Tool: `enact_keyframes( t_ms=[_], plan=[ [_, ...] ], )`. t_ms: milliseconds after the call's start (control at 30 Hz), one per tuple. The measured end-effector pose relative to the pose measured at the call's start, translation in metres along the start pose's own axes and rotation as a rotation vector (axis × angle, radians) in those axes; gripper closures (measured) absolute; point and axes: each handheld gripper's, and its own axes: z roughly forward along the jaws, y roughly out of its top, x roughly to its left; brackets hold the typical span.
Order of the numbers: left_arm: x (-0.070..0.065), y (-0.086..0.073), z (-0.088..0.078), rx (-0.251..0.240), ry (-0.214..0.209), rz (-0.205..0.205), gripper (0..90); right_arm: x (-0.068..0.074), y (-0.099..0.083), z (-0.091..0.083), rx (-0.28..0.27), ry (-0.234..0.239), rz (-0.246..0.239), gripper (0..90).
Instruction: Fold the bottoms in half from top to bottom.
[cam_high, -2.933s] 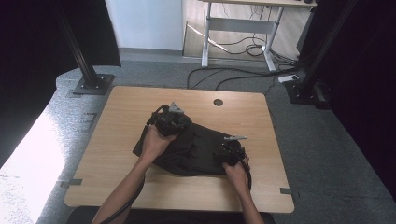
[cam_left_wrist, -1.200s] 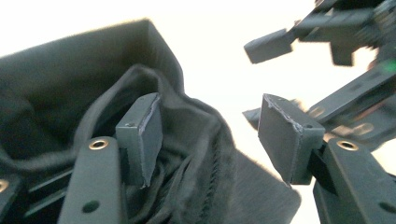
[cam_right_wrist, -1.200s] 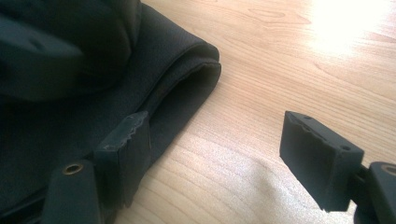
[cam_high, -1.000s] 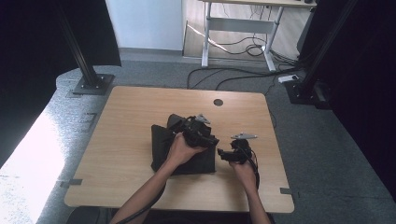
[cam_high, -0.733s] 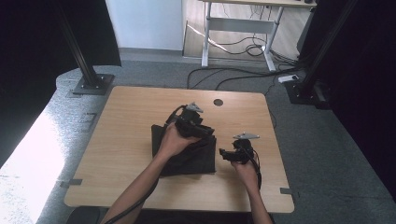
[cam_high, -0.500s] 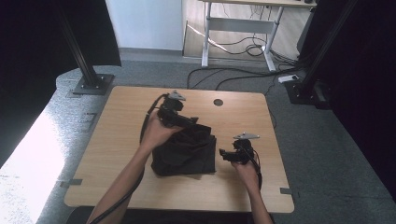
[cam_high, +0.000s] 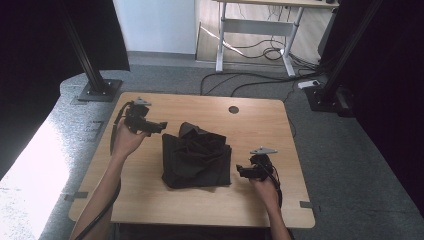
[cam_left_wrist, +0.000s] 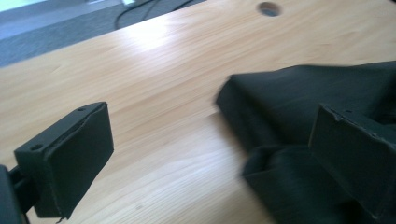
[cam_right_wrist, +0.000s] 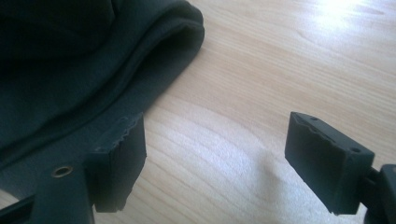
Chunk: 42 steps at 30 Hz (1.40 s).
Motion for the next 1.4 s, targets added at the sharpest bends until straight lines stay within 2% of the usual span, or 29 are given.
enact_keyframes(
  t_ms=[133,267,400,567,667,767,967,1167,1300,1333,1400],
  plan=[
    [0.021,-0.027,0.014,0.025,0.035,-0.050,0.0,0.000,-0.006,0.001,0.013,-0.001,-0.004,20.3],
    [0.031,-0.049,0.033,0.061,0.045,-0.079,0.0,0.001,-0.010,0.002,0.019,0.003,-0.001,20.3],
    [0.030,-0.065,0.057,0.094,0.028,-0.096,0.0,0.001,-0.011,0.004,0.025,0.007,-0.001,20.3],
    [0.017,-0.072,0.082,0.121,-0.020,-0.089,0.0,0.002,-0.012,0.004,0.027,0.010,-0.006,20.3],
    [0.006,-0.071,0.086,0.112,-0.066,-0.073,0.0,0.000,-0.013,0.003,0.028,0.009,-0.001,20.3],
    [-0.007,-0.064,0.081,0.080,-0.113,-0.061,0.0,-0.002,-0.014,0.002,0.028,0.008,0.006,20.3],
    [-0.041,-0.057,0.064,0.032,-0.193,0.019,0.0,-0.002,-0.013,0.001,0.025,0.010,0.008,20.3],
    [-0.081,-0.054,0.049,0.007,-0.252,0.123,0.0,-0.004,-0.013,-0.001,0.022,0.007,0.008,20.3],
    [-0.111,-0.061,0.045,0.031,-0.282,0.206,0.0,-0.007,-0.014,-0.004,0.015,-0.001,0.018,20.3],
    [-0.121,-0.064,0.045,0.043,-0.281,0.241,0.0,-0.008,-0.014,-0.005,0.014,-0.002,0.021,20.3],
    [-0.132,-0.068,0.044,0.048,-0.281,0.276,0.0,-0.010,-0.015,-0.007,0.012,-0.006,0.023,20.3]
  ],
)
